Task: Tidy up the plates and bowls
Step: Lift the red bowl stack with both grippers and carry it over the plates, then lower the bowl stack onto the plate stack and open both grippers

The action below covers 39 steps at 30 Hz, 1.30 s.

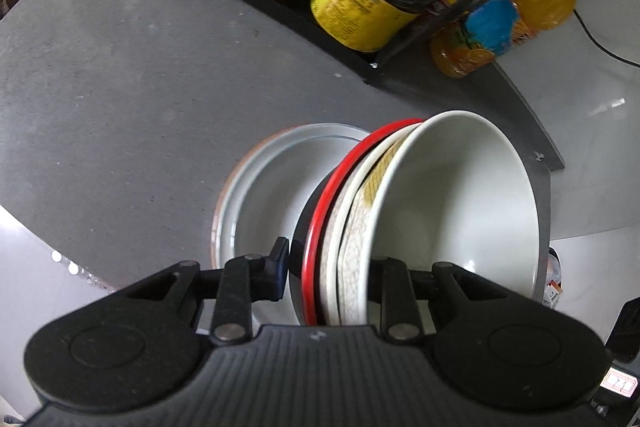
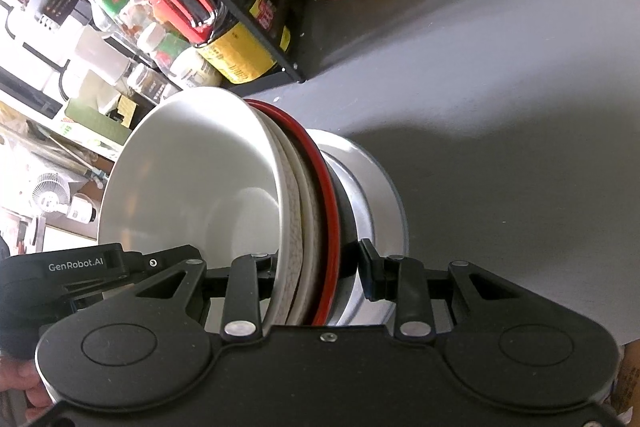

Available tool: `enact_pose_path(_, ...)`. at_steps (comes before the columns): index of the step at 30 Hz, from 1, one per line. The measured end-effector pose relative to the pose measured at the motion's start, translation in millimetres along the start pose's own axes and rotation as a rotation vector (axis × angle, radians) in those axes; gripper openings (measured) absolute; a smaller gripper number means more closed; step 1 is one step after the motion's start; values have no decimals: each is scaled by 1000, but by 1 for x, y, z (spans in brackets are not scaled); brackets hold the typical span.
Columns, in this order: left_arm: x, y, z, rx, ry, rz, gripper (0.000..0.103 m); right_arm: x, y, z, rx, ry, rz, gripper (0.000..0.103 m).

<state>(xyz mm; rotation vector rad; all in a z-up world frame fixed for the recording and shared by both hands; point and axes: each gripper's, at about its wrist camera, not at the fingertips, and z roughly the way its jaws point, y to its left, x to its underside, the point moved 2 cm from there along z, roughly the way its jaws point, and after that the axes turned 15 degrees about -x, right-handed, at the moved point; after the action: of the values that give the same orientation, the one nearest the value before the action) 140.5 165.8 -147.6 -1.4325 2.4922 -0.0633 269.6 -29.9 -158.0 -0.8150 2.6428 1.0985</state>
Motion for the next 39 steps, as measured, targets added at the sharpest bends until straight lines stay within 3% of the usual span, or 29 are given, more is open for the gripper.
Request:
enact_pose_path(15,-10,7,18,-32,37,2,26,1,-4,22,22,57,45,31)
enact_pose_path(22,-8,8,21,-38,43,-10,29,5,-6,19,1,40,66,40)
enact_pose_path(25,-9,2,16,-56,30,14,34,4,-3,10,-24,10,53,48)
enact_pose_path(32,-7,-3,-3,-104,-42,49,65,4,-2,-14,-18,-46,24,64)
enact_pose_path(39,4,-7,-20,-133,-86,47,70,9,-5,-42,-8,-92,-9,77)
